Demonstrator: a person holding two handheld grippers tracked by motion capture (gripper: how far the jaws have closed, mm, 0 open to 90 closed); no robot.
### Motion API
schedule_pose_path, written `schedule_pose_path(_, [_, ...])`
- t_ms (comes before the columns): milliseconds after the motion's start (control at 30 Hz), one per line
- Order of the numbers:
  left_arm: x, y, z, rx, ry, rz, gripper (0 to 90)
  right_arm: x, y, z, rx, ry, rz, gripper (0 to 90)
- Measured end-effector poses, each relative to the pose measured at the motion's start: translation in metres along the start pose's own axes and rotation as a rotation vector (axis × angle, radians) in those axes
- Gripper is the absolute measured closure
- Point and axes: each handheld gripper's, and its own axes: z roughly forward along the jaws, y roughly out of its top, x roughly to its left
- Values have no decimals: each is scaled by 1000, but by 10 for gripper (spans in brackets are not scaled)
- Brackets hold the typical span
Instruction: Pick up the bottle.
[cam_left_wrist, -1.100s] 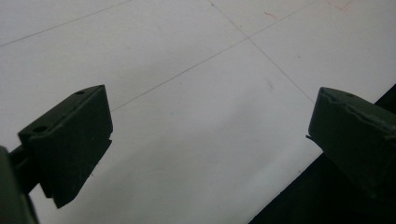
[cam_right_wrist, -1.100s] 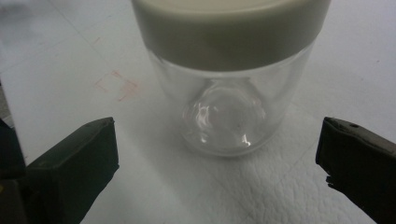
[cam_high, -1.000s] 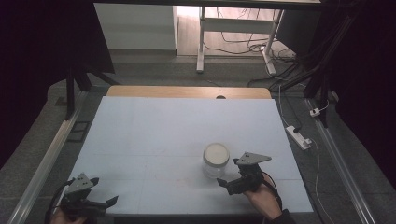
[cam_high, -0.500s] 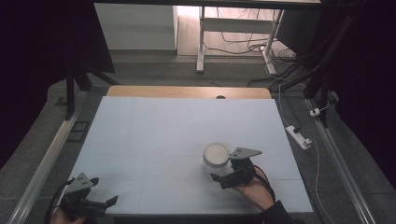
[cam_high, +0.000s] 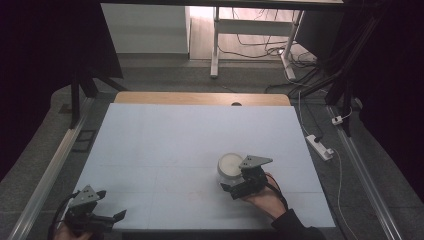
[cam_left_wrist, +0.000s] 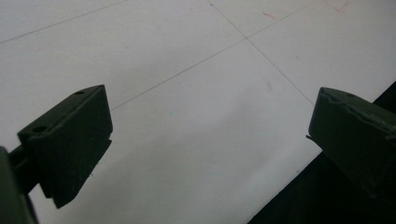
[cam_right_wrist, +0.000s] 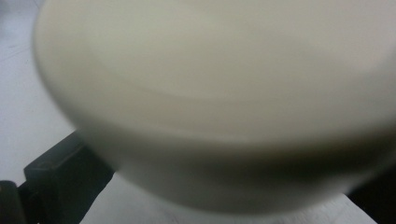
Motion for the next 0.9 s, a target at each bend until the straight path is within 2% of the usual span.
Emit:
schedule_pose_path(300, [0, 0, 0, 0, -3, 1, 8, -3, 1, 5, -29, 6, 6, 31])
schedule_pose_path(567, [0, 0, 0, 3, -2, 4, 8, -3, 2, 6, -31, 3, 7, 37])
schedule_pose_path(900, [0, 0, 0, 3, -4, 4, 9, 1, 2, 4, -31, -27, -36, 58])
